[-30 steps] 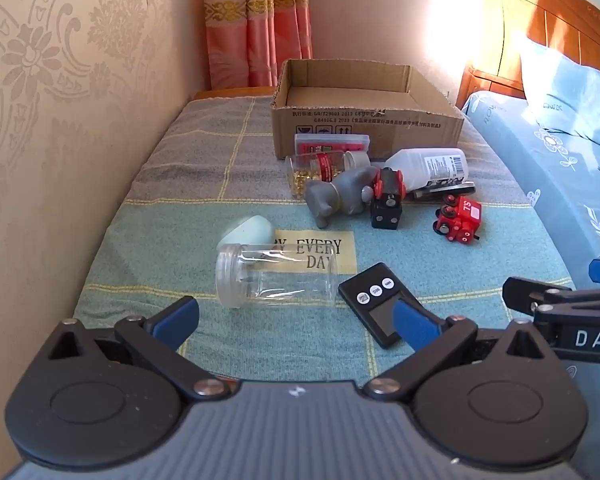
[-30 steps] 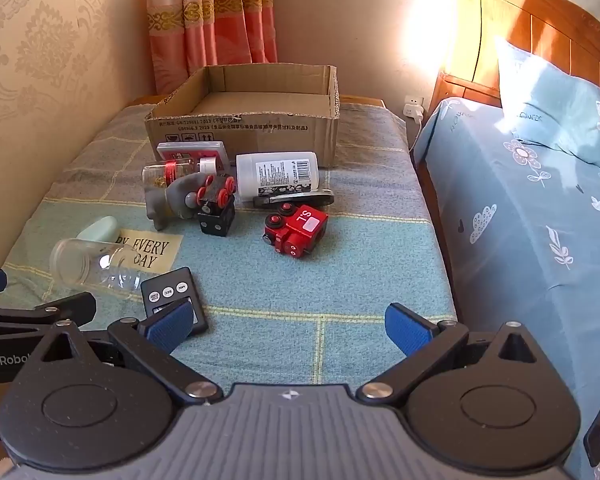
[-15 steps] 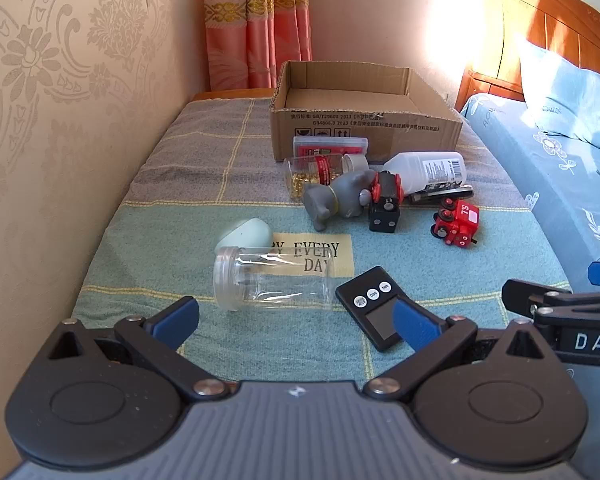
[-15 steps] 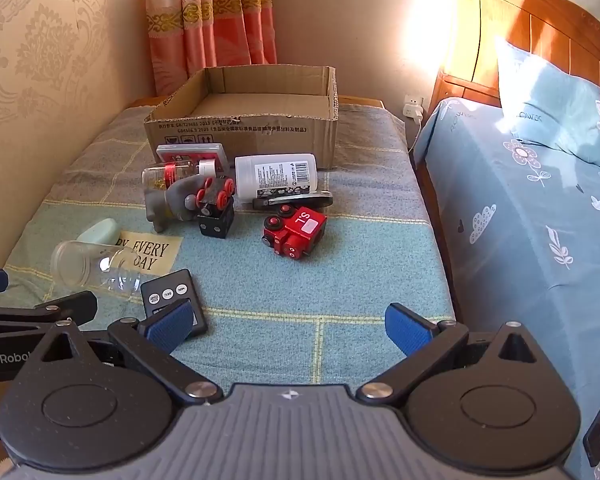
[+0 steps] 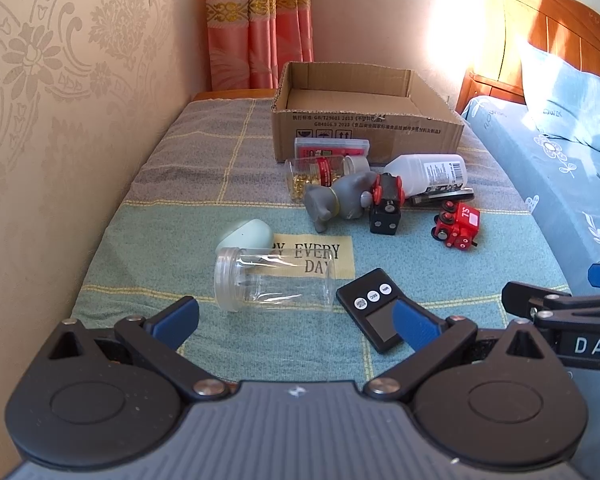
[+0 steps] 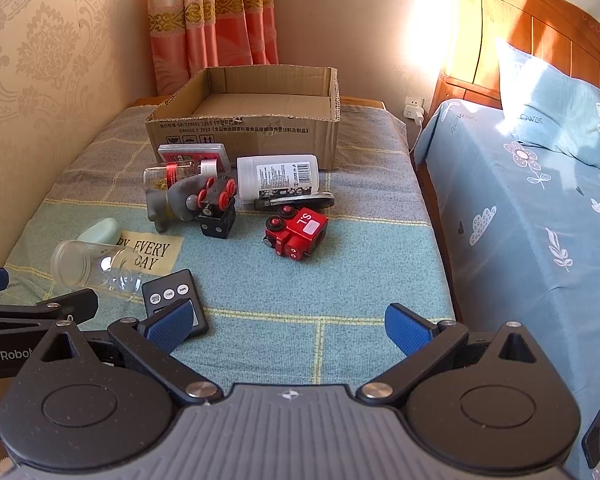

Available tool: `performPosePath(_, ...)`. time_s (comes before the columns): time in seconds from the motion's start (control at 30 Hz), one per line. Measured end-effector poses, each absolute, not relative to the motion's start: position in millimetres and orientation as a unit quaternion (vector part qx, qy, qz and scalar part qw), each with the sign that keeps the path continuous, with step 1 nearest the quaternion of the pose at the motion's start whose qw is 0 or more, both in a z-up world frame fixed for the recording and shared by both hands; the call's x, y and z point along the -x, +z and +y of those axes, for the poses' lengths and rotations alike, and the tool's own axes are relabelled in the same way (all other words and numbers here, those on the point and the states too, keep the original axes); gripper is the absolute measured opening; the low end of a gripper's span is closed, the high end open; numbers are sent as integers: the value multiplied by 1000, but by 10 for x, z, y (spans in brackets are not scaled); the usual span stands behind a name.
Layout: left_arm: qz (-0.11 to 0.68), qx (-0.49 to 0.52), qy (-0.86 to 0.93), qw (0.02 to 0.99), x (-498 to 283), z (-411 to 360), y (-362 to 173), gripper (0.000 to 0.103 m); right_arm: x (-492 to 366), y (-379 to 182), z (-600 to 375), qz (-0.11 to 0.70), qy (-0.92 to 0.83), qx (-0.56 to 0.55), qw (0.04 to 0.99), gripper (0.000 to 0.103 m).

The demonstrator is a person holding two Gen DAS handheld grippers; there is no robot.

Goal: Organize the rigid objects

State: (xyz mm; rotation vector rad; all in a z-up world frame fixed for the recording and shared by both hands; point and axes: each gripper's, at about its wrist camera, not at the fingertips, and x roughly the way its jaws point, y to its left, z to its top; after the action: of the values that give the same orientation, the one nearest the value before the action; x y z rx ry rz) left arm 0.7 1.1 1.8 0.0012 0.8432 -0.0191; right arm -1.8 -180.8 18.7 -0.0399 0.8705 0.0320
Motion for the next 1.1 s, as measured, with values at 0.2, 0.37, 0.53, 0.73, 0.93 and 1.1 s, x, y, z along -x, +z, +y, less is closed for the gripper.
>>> performPosePath(0.2, 409, -1, -7, 913, -11, 9, 28, 102, 28, 195, -1806, 420, 14, 21, 907, 103)
performPosePath(0.37, 409, 0, -7, 912, -17, 5, 29, 102, 26, 195, -1809, 421, 15, 21, 907, 103)
performPosePath(0.53, 409, 0, -7, 912, -21, 5, 31, 102, 28, 200, -1805, 419, 14, 21, 907, 103)
performPosePath(0.73, 409, 0, -7, 912, -24, 9, 34, 102, 27, 201, -1806, 420, 14, 21, 907, 103)
performPosePath(0.93, 409, 0, -7, 912, -29, 9, 36, 102, 27, 196, -1804, 420, 14, 21, 907, 103)
performPosePath(1.1, 409, 0, -7, 912, -25, 10, 38, 102, 27, 198, -1804, 419, 14, 21, 907, 103)
